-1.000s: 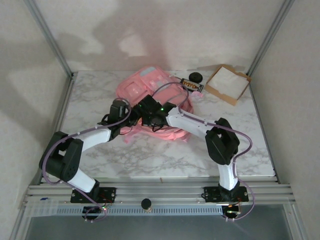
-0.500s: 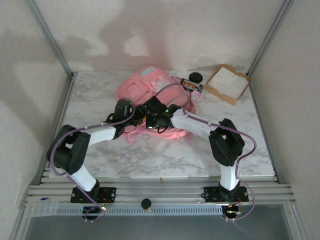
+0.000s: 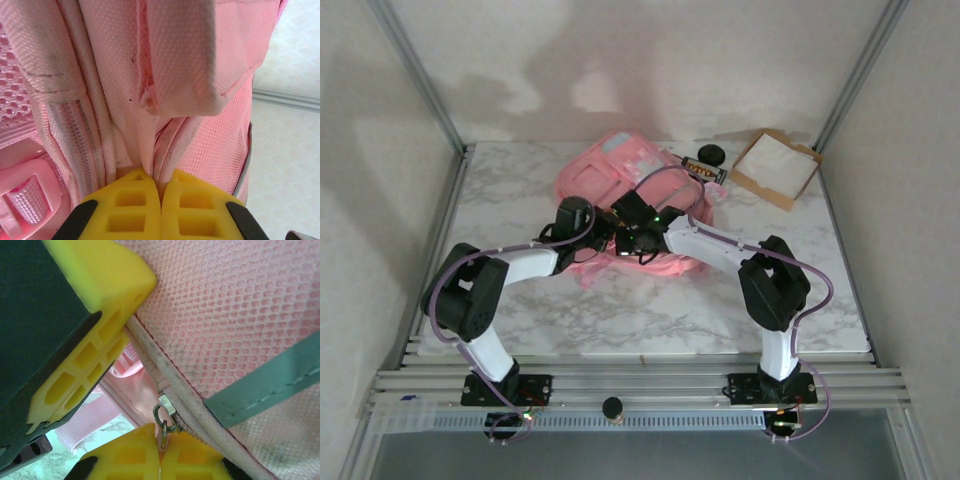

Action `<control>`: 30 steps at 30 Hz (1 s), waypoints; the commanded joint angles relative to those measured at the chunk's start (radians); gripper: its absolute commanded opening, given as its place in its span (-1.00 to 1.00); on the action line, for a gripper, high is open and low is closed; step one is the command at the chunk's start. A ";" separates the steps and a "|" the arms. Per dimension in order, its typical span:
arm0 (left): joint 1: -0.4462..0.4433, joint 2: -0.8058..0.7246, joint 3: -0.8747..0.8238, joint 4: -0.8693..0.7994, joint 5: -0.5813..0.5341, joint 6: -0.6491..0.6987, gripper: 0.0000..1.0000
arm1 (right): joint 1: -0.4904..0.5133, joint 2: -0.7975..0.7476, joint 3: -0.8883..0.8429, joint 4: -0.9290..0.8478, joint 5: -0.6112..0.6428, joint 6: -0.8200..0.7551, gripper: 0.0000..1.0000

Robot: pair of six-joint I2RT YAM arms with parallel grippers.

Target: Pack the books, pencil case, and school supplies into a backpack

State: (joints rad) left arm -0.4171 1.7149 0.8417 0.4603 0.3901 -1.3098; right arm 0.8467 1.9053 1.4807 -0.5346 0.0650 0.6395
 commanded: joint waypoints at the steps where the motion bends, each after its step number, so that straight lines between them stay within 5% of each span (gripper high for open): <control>1: 0.023 0.028 0.032 0.000 -0.076 0.026 -1.00 | -0.012 -0.063 -0.003 -0.066 -0.036 0.003 -1.00; 14: 0.112 -0.050 0.029 -0.176 -0.138 0.158 -1.00 | -0.194 -0.266 -0.211 -0.093 -0.058 -0.095 -1.00; 22: 0.173 -0.073 0.077 -0.315 -0.139 0.291 -1.00 | -0.276 -0.240 -0.155 -0.137 -0.055 -0.248 -1.00; 26: 0.254 -0.075 0.129 -0.386 -0.123 0.412 -1.00 | -0.248 -0.235 -0.105 -0.127 -0.100 -0.252 -1.00; 30: 0.326 -0.030 0.254 -0.521 -0.091 0.563 -1.00 | -0.111 -0.173 -0.047 -0.072 -0.173 -0.171 -1.00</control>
State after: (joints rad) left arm -0.2180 1.6657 1.0103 0.0502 0.4950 -0.9115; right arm 0.6731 1.7058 1.3796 -0.5682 -0.1108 0.4171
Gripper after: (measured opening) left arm 0.038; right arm 0.041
